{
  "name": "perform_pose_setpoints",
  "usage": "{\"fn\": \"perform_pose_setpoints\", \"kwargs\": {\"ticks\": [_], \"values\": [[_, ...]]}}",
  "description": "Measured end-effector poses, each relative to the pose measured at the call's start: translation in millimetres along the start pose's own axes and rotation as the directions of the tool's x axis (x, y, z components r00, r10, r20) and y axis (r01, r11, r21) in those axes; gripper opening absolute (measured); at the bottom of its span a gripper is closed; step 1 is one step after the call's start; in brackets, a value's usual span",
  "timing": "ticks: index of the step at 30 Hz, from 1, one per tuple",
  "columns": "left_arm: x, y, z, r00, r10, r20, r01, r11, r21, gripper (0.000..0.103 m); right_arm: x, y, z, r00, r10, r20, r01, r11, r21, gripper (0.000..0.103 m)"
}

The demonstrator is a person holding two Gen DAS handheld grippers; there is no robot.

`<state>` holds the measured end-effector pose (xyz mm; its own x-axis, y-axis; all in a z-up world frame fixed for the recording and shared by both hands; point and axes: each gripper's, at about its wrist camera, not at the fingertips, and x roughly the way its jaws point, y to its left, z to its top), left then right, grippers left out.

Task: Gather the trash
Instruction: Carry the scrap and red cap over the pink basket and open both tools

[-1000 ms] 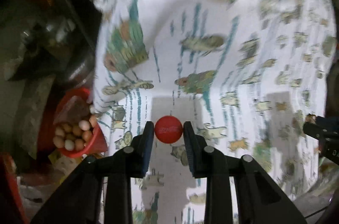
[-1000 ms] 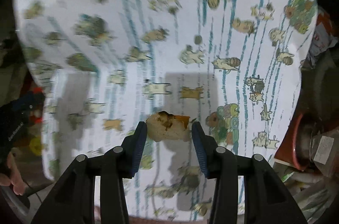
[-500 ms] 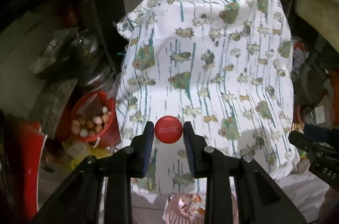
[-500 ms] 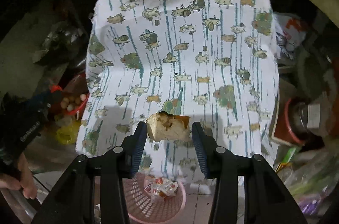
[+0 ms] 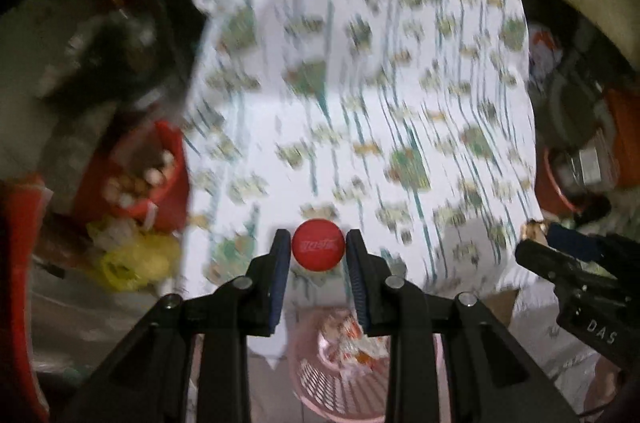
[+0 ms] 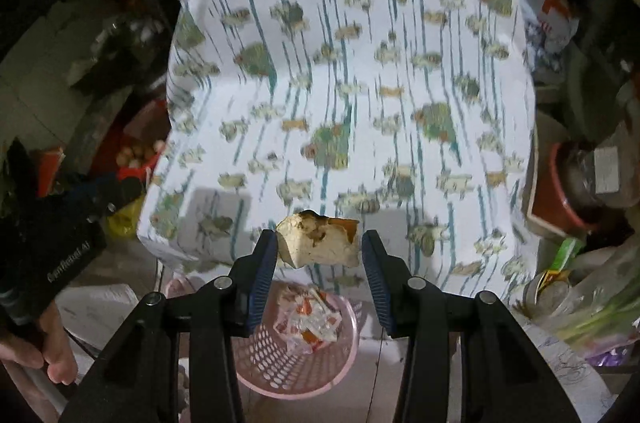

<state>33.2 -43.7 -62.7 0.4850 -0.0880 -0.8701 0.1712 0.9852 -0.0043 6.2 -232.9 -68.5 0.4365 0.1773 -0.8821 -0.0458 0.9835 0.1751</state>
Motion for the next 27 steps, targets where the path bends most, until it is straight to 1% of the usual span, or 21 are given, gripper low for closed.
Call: {"fn": "perform_pose_setpoints", "kwargs": {"ticks": [1, 2, 3, 4, 5, 6, 7, 8, 9, 11, 13, 15, 17, 20, 22, 24, 25, 26, 27], "values": [[12, 1, -5, 0.999, -0.011, -0.036, 0.011, 1.000, -0.010, 0.026, 11, -3, -2, 0.999, 0.024, -0.038, -0.024, 1.000, 0.014, 0.046], [28, 3, -12, 0.996, -0.037, -0.085, 0.034, 0.999, -0.028, 0.026, 21, -5, -4, 0.997, 0.039, -0.066, -0.037, 0.999, 0.032, 0.046], [36, 3, -17, 0.993, -0.051, -0.110, 0.048, 0.998, -0.037, 0.026, 30, -8, -6, 0.995, 0.051, -0.088, -0.047, 0.998, 0.047, 0.046], [50, 6, -28, 0.987, -0.067, -0.147, 0.058, 0.996, -0.065, 0.026, 40, -10, -8, 0.992, 0.059, -0.107, -0.053, 0.997, 0.061, 0.046], [60, 8, -36, 0.981, -0.079, -0.177, 0.065, 0.994, -0.086, 0.026, 55, -15, -11, 0.989, 0.056, -0.137, -0.043, 0.994, 0.097, 0.046], [70, 9, -43, 0.972, -0.102, -0.210, 0.081, 0.991, -0.108, 0.026, 66, -20, -15, 0.984, 0.072, -0.164, -0.050, 0.989, 0.138, 0.046], [78, 11, -50, 0.964, -0.126, -0.235, 0.096, 0.987, -0.132, 0.026, 80, -23, -20, 0.972, 0.115, -0.202, -0.079, 0.981, 0.179, 0.046], [83, 11, -55, 0.959, -0.132, -0.251, 0.098, 0.985, -0.143, 0.026, 91, -23, -24, 0.962, 0.141, -0.234, -0.095, 0.976, 0.197, 0.046], [92, 10, -62, 0.950, -0.134, -0.284, 0.095, 0.985, -0.146, 0.026, 100, -23, -29, 0.955, 0.145, -0.260, -0.092, 0.975, 0.203, 0.046], [101, 5, -72, 0.937, -0.140, -0.320, 0.103, 0.986, -0.129, 0.026, 119, -17, -41, 0.942, 0.125, -0.310, -0.070, 0.981, 0.182, 0.046], [109, -1, -80, 0.928, -0.132, -0.349, 0.101, 0.989, -0.107, 0.026, 136, -12, -53, 0.926, 0.126, -0.356, -0.064, 0.981, 0.181, 0.046], [119, -6, -89, 0.916, -0.121, -0.384, 0.093, 0.992, -0.090, 0.026, 151, -14, -62, 0.914, 0.144, -0.379, -0.063, 0.974, 0.219, 0.046], [132, -8, -99, 0.901, -0.115, -0.418, 0.084, 0.992, -0.092, 0.026, 164, -18, -70, 0.913, 0.148, -0.381, -0.045, 0.963, 0.267, 0.046], [161, -9, -116, 0.866, -0.093, -0.491, 0.060, 0.995, -0.082, 0.026, 183, -21, -82, 0.909, 0.155, -0.387, -0.034, 0.953, 0.301, 0.046], [172, -9, -125, 0.849, -0.099, -0.520, 0.064, 0.994, -0.085, 0.026, 193, -22, -88, 0.904, 0.162, -0.396, -0.032, 0.949, 0.315, 0.046], [178, -11, -131, 0.839, -0.116, -0.532, 0.082, 0.993, -0.086, 0.026, 204, -23, -97, 0.896, 0.169, -0.411, -0.026, 0.943, 0.331, 0.046], [180, -14, -132, 0.837, -0.117, -0.534, 0.092, 0.993, -0.074, 0.026, 206, -26, -100, 0.895, 0.161, -0.417, -0.014, 0.943, 0.333, 0.046], [182, -17, -133, 0.839, -0.105, -0.534, 0.091, 0.994, -0.052, 0.026, 209, -26, -104, 0.891, 0.144, -0.430, 0.006, 0.944, 0.331, 0.046], [183, -22, -137, 0.840, -0.078, -0.538, 0.083, 0.996, -0.014, 0.026, 213, -26, -108, 0.886, 0.134, -0.443, 0.019, 0.946, 0.323, 0.046]]}}
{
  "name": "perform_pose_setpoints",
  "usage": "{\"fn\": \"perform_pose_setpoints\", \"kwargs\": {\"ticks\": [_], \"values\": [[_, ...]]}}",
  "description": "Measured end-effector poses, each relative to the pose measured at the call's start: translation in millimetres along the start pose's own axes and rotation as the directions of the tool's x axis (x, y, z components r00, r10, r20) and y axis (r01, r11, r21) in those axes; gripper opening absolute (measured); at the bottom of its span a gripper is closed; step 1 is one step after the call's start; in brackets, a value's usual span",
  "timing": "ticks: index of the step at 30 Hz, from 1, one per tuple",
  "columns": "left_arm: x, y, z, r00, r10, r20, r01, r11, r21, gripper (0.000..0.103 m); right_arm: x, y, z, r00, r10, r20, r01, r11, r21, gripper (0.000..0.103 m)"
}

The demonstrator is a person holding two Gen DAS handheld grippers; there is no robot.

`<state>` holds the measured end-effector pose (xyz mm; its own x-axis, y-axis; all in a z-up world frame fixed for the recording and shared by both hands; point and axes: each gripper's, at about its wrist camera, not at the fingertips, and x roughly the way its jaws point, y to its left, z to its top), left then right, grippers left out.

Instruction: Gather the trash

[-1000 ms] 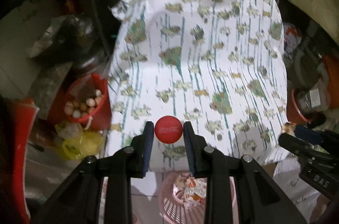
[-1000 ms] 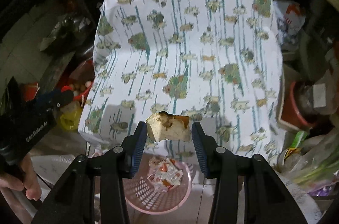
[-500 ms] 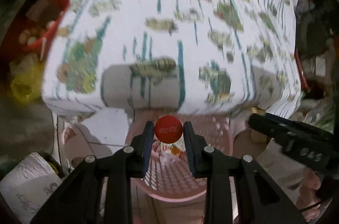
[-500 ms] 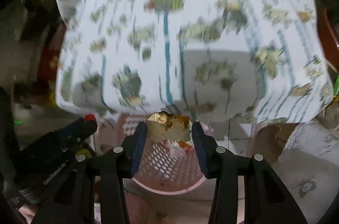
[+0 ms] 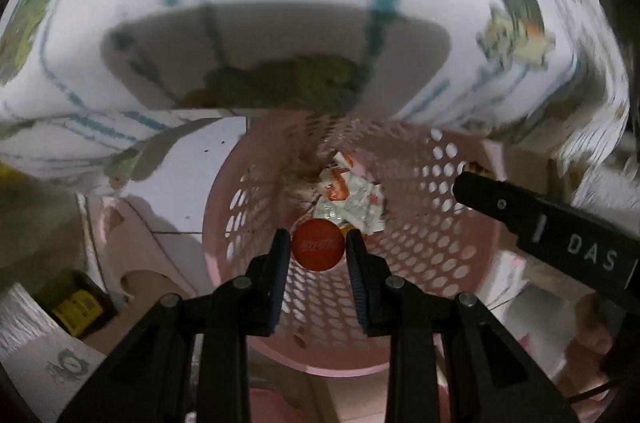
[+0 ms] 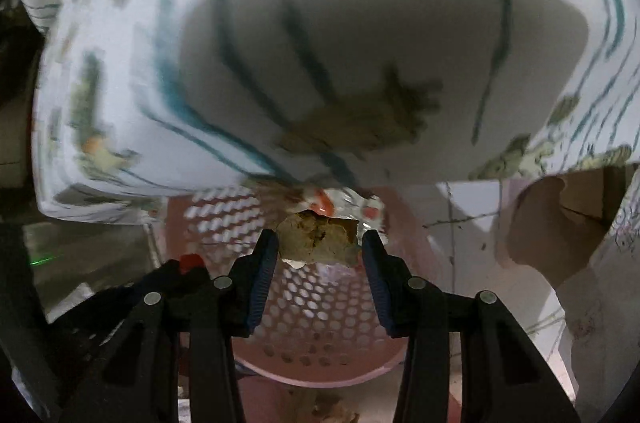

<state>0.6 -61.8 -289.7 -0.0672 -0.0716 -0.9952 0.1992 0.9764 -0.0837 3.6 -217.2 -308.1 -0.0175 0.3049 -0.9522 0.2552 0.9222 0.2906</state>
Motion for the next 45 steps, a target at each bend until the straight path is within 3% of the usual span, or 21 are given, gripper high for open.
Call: {"fn": "perform_pose_setpoints", "kwargs": {"ticks": [7, 11, 15, 17, 18, 19, 23, 30, 34, 38, 42, 45], "values": [[18, -8, -10, 0.997, 0.068, -0.041, -0.065, 0.996, 0.065, 0.026, 9, -6, -1, 0.997, -0.072, 0.004, 0.073, 0.996, -0.051, 0.046], [28, -12, -15, 0.994, 0.098, -0.053, -0.093, 0.991, 0.096, 0.026, 14, -11, 2, 0.999, -0.011, -0.039, 0.010, 1.000, -0.020, 0.046], [36, -11, -15, 0.990, 0.130, -0.058, -0.123, 0.987, 0.105, 0.028, 18, -12, -1, 0.999, -0.023, -0.034, 0.022, 0.999, -0.030, 0.046], [37, -8, -16, 0.989, 0.133, -0.060, -0.127, 0.988, 0.091, 0.045, 19, -14, -1, 0.999, -0.016, -0.038, 0.016, 1.000, -0.018, 0.046], [37, -5, -15, 0.988, 0.141, -0.058, -0.137, 0.988, 0.072, 0.062, 18, -15, 0, 0.999, -0.015, -0.039, 0.015, 1.000, -0.014, 0.046], [35, -3, -15, 0.988, 0.149, -0.052, -0.146, 0.988, 0.060, 0.071, 18, -16, 0, 0.999, -0.014, -0.040, 0.014, 1.000, -0.008, 0.046], [32, -3, -14, 0.987, 0.149, -0.053, -0.146, 0.988, 0.055, 0.071, 20, -21, 2, 0.998, -0.008, -0.055, 0.009, 1.000, 0.025, 0.053], [31, -1, -15, 0.988, 0.144, -0.056, -0.143, 0.989, 0.030, 0.071, 17, -23, 2, 0.999, -0.008, -0.042, 0.010, 0.999, 0.036, 0.055], [15, -1, -13, 0.987, 0.158, -0.026, -0.158, 0.987, 0.017, 0.071, 6, -20, 0, 0.999, -0.034, -0.013, 0.035, 0.999, 0.039, 0.055], [-22, 1, -14, 0.986, 0.165, 0.036, -0.165, 0.986, 0.001, 0.071, -29, -1, -3, 0.991, -0.100, 0.087, 0.103, 0.994, -0.024, 0.054], [-69, -1, -17, 0.961, 0.231, 0.154, -0.237, 0.971, 0.022, 0.071, -75, 26, -14, 0.974, -0.114, 0.196, 0.144, 0.979, -0.145, 0.054], [-110, 2, -20, 0.955, 0.198, 0.220, -0.200, 0.980, -0.010, 0.072, -109, 40, -27, 0.965, -0.093, 0.245, 0.144, 0.969, -0.198, 0.055]]}}
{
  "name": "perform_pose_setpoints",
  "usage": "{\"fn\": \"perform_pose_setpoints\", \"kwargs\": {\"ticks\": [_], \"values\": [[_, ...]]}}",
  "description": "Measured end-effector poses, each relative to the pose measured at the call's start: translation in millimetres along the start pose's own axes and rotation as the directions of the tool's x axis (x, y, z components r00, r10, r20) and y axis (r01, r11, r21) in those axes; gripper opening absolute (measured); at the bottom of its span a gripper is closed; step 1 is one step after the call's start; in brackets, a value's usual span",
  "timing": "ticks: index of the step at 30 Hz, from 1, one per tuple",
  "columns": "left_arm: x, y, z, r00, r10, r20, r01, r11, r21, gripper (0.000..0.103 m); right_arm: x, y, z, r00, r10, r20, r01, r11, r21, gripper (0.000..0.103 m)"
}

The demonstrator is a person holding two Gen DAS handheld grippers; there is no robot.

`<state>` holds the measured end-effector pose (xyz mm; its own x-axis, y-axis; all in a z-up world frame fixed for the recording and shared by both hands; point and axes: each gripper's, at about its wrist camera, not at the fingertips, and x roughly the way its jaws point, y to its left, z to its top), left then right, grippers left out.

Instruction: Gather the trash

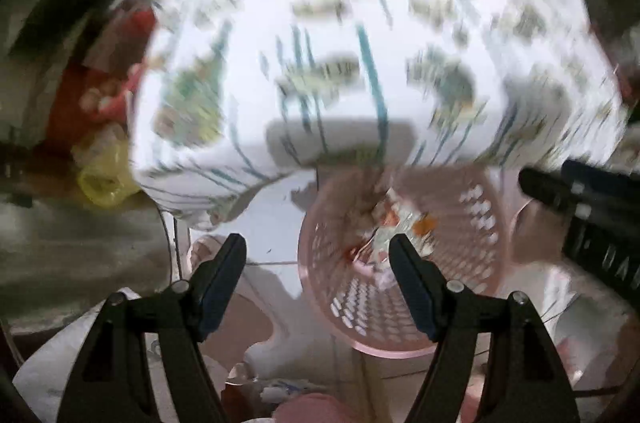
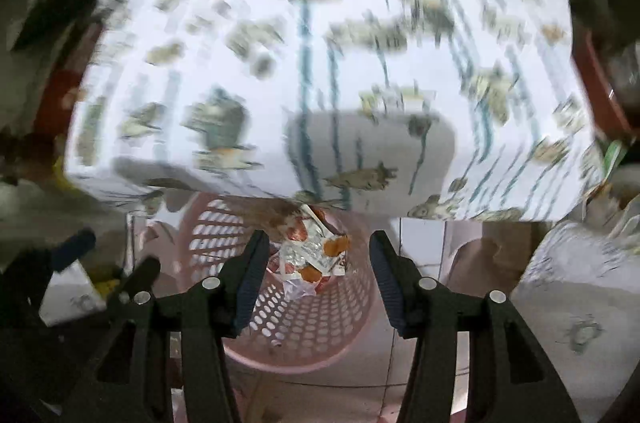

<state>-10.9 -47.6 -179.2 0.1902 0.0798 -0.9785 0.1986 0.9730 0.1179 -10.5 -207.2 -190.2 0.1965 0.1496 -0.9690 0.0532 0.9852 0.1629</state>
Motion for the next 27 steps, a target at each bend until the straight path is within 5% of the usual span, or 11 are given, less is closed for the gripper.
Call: {"fn": "perform_pose_setpoints", "kwargs": {"ticks": [3, 6, 9, 12, 20, 23, 27], "values": [[-47, 15, 6, 0.994, -0.029, 0.106, 0.033, 0.999, -0.037, 0.076, -44, 4, 1, 0.995, -0.021, 0.094, 0.024, 0.999, -0.033, 0.055], [-96, 26, 8, 0.968, 0.048, 0.245, -0.037, 0.998, -0.046, 0.085, -93, 4, 4, 0.974, -0.045, 0.224, 0.060, 0.996, -0.059, 0.060], [-147, 40, 9, 0.934, 0.075, 0.350, -0.047, 0.995, -0.089, 0.093, -142, 1, 5, 0.936, -0.066, 0.345, 0.094, 0.993, -0.068, 0.069], [-184, 44, 9, 0.888, 0.138, 0.438, -0.095, 0.989, -0.117, 0.103, -188, 4, 7, 0.898, -0.073, 0.434, 0.126, 0.988, -0.095, 0.089], [-282, 60, 3, 0.794, 0.218, 0.568, -0.116, 0.971, -0.210, 0.103, -283, 23, 2, 0.813, -0.081, 0.577, 0.174, 0.979, -0.107, 0.097], [-310, 58, 0, 0.796, 0.206, 0.569, -0.116, 0.975, -0.191, 0.103, -315, 28, -2, 0.775, -0.069, 0.628, 0.177, 0.978, -0.111, 0.103], [-345, 62, -12, 0.754, 0.205, 0.624, -0.088, 0.973, -0.213, 0.103, -349, 26, -6, 0.747, -0.063, 0.662, 0.156, 0.984, -0.082, 0.103]]}}
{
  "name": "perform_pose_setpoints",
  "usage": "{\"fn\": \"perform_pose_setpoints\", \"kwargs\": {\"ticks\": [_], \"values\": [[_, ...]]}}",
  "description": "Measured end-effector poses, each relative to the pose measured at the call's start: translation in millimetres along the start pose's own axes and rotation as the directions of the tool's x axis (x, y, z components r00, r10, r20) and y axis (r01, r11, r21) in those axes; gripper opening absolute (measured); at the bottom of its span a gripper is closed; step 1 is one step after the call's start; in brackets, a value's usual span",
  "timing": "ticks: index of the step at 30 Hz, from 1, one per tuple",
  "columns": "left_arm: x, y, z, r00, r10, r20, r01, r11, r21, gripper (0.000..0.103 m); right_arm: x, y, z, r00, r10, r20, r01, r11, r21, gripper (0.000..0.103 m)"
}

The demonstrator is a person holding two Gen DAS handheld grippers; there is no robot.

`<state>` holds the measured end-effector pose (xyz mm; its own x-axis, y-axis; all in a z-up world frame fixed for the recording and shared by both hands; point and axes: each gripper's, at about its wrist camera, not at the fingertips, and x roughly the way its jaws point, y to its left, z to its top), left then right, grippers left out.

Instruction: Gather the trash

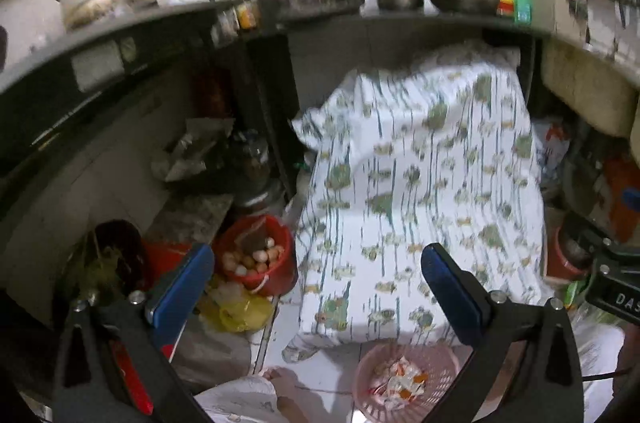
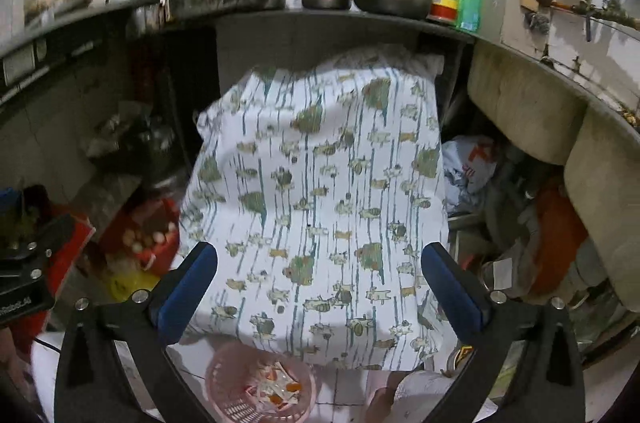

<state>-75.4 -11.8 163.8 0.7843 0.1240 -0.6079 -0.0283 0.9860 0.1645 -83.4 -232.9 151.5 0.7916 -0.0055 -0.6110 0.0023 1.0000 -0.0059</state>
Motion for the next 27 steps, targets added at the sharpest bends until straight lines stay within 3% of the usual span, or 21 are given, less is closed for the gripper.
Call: {"fn": "perform_pose_setpoints", "kwargs": {"ticks": [5, 12, 16, 18, 27], "values": [[-25, 12, 8, 0.997, -0.006, 0.078, 0.010, 0.999, -0.051, 0.103, -15, -1, 6, 1.000, -0.028, 0.006, 0.028, 1.000, 0.012, 0.103], [-32, 14, -25, 0.994, -0.048, 0.099, 0.060, 0.990, -0.128, 0.103, -40, 3, -14, 0.997, 0.007, 0.082, -0.008, 1.000, 0.012, 0.103], [-50, 17, -24, 0.987, 0.040, 0.154, -0.021, 0.992, -0.121, 0.103, -50, 0, -16, 0.995, -0.003, 0.104, 0.000, 0.999, 0.038, 0.103], [-55, 21, -25, 0.985, 0.031, 0.168, -0.008, 0.991, -0.137, 0.103, -53, -1, -18, 0.994, -0.011, 0.109, 0.006, 0.999, 0.050, 0.103], [-46, 18, -29, 0.990, 0.022, 0.139, -0.005, 0.993, -0.121, 0.103, -52, 2, -25, 0.997, 0.004, 0.083, -0.008, 0.999, 0.046, 0.103]]}}
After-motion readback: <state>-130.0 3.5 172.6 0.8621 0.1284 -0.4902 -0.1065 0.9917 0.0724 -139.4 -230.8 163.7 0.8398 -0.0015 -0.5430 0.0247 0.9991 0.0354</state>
